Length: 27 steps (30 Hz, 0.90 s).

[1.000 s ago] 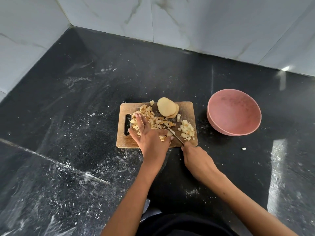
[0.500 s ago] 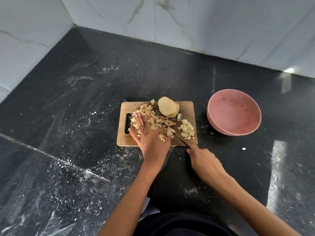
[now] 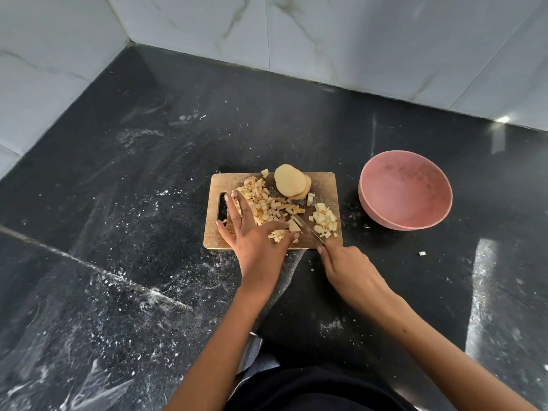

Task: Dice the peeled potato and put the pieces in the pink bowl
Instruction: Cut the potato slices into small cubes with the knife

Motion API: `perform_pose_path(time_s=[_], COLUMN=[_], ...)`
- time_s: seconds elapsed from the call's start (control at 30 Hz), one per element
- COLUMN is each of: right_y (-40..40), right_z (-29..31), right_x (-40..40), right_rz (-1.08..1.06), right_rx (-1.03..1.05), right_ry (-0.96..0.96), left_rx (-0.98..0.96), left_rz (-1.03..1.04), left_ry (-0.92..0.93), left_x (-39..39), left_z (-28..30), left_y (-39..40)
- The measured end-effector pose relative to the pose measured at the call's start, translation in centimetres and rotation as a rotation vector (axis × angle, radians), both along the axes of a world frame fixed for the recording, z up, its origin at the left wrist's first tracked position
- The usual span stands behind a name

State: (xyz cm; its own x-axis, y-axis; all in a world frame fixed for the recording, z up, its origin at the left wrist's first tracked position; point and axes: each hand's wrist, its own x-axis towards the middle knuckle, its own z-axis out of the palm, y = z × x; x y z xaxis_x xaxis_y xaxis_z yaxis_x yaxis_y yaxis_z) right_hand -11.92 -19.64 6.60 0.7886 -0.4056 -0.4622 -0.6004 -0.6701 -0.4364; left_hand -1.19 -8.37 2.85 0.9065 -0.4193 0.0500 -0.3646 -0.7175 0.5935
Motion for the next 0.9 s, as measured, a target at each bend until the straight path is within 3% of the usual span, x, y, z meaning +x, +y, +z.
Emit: perform_pose_path(time_s=[0.2,0.9], right_y=[0.5,0.1], right_z=[-0.6,-0.7], right_x=[1.3,1.0], right_rz=[0.035,0.089], right_rx=[-0.006,-0.030], right_ry=[0.010,0.150], left_rx=[-0.059,0.033], left_rz=[0.023,-0.101], left_ry=[-0.041,-0.029], left_x=[-0.5,0.8], left_z=[-1.0,-1.3], left_y=[-0.3,-0.4])
